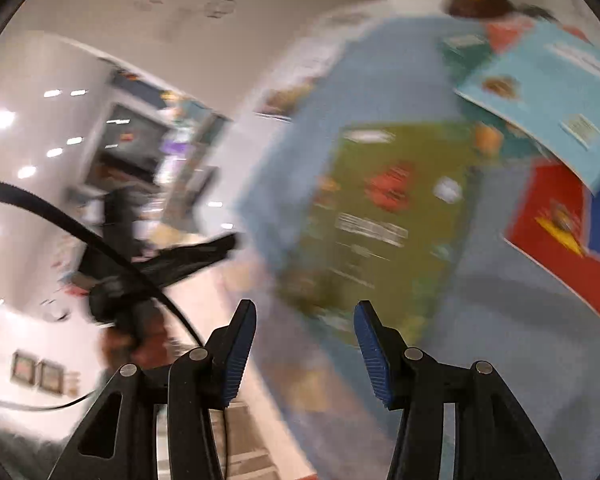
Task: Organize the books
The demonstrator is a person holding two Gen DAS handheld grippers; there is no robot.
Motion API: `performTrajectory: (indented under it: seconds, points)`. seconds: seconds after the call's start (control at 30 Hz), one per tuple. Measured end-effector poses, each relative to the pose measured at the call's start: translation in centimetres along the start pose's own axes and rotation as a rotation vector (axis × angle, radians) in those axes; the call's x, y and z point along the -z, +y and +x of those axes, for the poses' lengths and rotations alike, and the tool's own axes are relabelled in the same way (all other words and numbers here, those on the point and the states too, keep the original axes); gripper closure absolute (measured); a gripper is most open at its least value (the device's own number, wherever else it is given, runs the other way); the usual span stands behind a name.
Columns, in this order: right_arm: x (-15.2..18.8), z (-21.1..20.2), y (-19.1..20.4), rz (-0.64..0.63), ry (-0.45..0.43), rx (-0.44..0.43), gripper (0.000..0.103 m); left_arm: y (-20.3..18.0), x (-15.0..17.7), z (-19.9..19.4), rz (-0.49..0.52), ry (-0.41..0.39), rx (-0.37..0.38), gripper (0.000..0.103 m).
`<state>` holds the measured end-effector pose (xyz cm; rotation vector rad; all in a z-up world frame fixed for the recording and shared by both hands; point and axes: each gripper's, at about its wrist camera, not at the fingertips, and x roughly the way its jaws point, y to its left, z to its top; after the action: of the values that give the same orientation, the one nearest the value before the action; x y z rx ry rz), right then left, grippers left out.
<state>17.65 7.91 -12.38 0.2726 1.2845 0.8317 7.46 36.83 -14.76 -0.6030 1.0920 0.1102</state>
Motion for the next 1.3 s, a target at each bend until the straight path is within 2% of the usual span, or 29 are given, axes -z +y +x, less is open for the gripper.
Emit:
performTrajectory:
  seconds: [0.1, 0.2, 0.3, 0.37, 0.4, 0.53, 0.6, 0.77, 0.8, 0.83, 0.9, 0.97, 1.0, 1.03, 1.2, 1.27, 1.3]
  points:
    - [0.1, 1.4, -2.1, 0.051, 0.01, 0.15, 0.053, -2.1, 0.5, 1.9, 0.064, 0.045, 0.003, 0.051]
    - [0.4, 2.4, -2.9, 0.065, 0.022, 0.188, 0.06, -5.0, 1.0, 3.7, 0.152, 0.065, -0.031, 0.051]
    - [0.5, 3.0, -2.9, 0.047, 0.019, 0.226, 0.062, -5.7, 1.3, 5.2, 0.189, 0.102, -0.058, 0.051]
    - [0.5, 3.3, -2.1, 0.012, 0.017, 0.253, 0.065, -5.9, 1.6, 5.4, 0.202, 0.093, -0.073, 0.051]
    - [0.6, 3.5, -1.6, -0.016, 0.021, 0.26, 0.07, -6.0, 1.7, 5.3, 0.21, 0.095, -0.068, 0.053]
    - [1.3, 4.0, -0.8, -0.09, 0.023, 0.334, 0.072, -5.7, 2.5, 4.7, 0.235, 0.118, -0.016, 0.06]
    - [1.3, 4.0, -1.6, -0.063, 0.022, 0.317, 0.072, -4.7, 2.8, 3.6, 0.183, 0.121, 0.094, 0.06]
    - [1.3, 2.9, -3.5, 0.02, 0.008, 0.233, 0.072, -3.5, 2.7, 0.0, 0.055, 0.062, 0.395, 0.061]
    - [1.4, 2.8, -3.6, 0.024, 0.005, 0.228, 0.072, -3.5, 2.7, -0.2, 0.039, 0.054, 0.417, 0.061]
    - [1.4, 2.7, -3.6, 0.022, 0.003, 0.227, 0.072, -3.7, 2.5, -0.1, 0.04, 0.048, 0.405, 0.066]
    - [1.6, 2.7, -3.4, 0.015, -0.003, 0.233, 0.072, -4.2, 2.6, 0.7, 0.073, 0.051, 0.319, 0.074]
    - [1.7, 2.9, -3.1, 0.01, -0.008, 0.245, 0.072, -4.5, 3.1, 2.7, 0.1, 0.088, 0.238, 0.081]
    - [1.8, 2.8, -3.1, 0.008, -0.012, 0.247, 0.072, -4.5, 3.1, 3.5, 0.103, 0.104, 0.228, 0.087]
    - [1.8, 2.9, -3.0, 0.007, -0.014, 0.247, 0.072, -4.8, 3.2, 4.3, 0.101, 0.118, 0.226, 0.088]
    - [2.0, 2.1, -4.0, 0.066, -0.016, 0.205, 0.072, -6.0, 2.8, 5.4, 0.057, 0.132, 0.282, 0.09]
    - [2.0, 2.0, -4.3, 0.102, -0.012, 0.175, 0.07, -6.5, 2.7, 5.6, 0.018, 0.157, 0.352, 0.09]
    - [2.2, 1.7, -4.5, 0.127, -0.008, 0.147, 0.066, -6.4, 2.8, 5.5, -0.009, 0.167, 0.391, 0.09]
